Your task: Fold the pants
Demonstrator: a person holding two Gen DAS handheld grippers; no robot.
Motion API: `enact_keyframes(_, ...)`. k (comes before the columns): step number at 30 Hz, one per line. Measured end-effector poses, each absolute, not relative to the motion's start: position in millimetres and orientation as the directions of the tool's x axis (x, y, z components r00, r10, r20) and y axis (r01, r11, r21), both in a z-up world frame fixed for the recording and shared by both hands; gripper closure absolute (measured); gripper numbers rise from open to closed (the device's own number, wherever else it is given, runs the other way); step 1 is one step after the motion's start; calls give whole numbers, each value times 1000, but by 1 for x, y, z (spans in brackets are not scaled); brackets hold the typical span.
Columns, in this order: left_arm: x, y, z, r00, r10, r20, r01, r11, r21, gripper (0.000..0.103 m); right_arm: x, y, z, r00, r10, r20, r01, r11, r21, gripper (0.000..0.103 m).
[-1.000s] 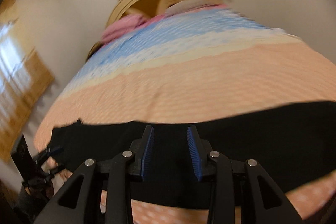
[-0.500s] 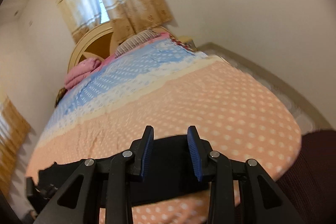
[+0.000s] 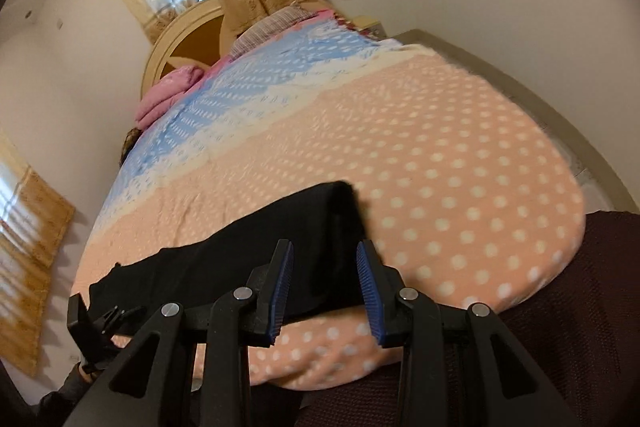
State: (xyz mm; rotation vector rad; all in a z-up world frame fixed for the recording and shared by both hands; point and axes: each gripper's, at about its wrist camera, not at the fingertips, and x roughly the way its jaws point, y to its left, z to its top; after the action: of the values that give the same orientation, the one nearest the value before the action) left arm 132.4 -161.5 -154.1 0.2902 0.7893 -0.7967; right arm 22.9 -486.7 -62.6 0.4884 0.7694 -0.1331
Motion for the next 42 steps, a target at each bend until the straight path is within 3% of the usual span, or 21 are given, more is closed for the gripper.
enact_keyframes(3,133,-164,-154,439,-528,-727,732,679,-51,29,31,-486,-74,722,45,-690,306,874,377,70)
enact_keyframes(4,132,-164,-154,439,-528,-727,733,678,-50,29,32,-485,-73,747,44,-663,292,874,387,76)
enact_keyframes(5,133,-164,-154,439,-529,-726,733,678,-51,29,33,-483,-73,769,58,-637,270,874,404,90)
enact_keyframes(6,133,-164,-154,437,-531,-726,733,678,-55,28,37,-474,-70,792,56,-607,249,879,406,92)
enact_keyframes(13,132,-166,-155,435,-531,-727,738,673,-49,24,60,-395,-73,786,130,-605,55,959,277,92)
enact_keyframes(20,132,-166,-155,435,-532,-727,740,671,-48,24,89,-300,-136,661,229,-714,-157,973,166,92)
enact_keyframes(22,132,-166,-156,435,-531,-727,742,669,-45,24,84,-276,-146,629,206,-750,-232,970,72,92)
enact_keyframes(25,132,-165,-156,434,-535,-725,743,667,-48,24,70,-274,-127,661,222,-717,-277,960,42,92)
enact_keyframes(28,132,-164,-156,428,-544,-721,748,662,-55,22,50,-315,-81,769,175,-614,-200,979,29,92)
enact_keyframes(32,132,-166,-156,429,-539,-725,754,656,-41,22,29,-429,-42,860,-46,-508,144,977,155,88)
enact_keyframes(36,132,-168,-157,430,-533,-729,755,655,-33,20,40,-520,-63,770,-213,-602,403,893,199,88)
enact_keyframes(39,130,-171,-158,434,-529,-729,754,656,-27,17,59,-536,-91,711,-208,-671,411,898,158,88)
enact_keyframes(42,128,-173,-159,439,-522,-731,761,649,-7,16,61,-521,-97,759,-85,-645,303,924,235,88)
